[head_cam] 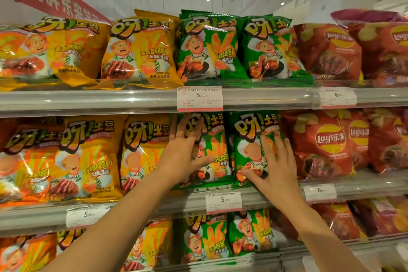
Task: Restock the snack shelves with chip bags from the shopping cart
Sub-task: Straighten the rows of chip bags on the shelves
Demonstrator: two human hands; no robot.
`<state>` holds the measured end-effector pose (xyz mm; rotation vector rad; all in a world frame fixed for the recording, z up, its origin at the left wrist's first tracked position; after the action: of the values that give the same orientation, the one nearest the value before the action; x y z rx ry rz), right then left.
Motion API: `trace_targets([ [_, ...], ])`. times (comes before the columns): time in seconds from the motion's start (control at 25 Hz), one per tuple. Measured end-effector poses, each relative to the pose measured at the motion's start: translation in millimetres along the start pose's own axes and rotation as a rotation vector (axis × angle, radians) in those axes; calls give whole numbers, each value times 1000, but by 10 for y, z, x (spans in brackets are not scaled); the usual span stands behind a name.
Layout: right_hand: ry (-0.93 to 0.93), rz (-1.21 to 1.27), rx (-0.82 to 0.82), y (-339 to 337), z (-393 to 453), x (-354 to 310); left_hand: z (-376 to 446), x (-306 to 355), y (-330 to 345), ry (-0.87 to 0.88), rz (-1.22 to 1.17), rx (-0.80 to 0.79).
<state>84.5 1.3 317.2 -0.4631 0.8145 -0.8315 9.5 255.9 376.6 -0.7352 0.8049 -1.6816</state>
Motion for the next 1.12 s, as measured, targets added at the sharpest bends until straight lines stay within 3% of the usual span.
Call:
trace_targets([
  [0.36, -87, -76, -116, -104, 39, 30, -119, -33, -51, 81, 2, 14],
  [0.56, -107, 21, 51, -219, -120, -59, -571, 130, 57, 98, 149, 117],
  [0.72, -270, 130, 52, -126, -320, -511, -1091, 66, 177, 30, 258, 139],
  [0.92, -401, 264, -73, 74, -537, -1288, -1354, -144, 80, 73, 173, 5],
  [1.12, -480, 295, -248, 419, -738, -1980, -1708, -393, -267, 81, 86, 218],
])
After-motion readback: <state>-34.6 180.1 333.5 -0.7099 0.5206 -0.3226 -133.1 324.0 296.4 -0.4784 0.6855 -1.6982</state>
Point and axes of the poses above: each hand's wrist, its own z-axis towards the middle knuckle, its own y-axis out of the palm, x = y × z, the point moved 2 cm from there along z, towards the middle knuckle, and after that the axes turned 13 degrees about y, right-handed, at the moved point
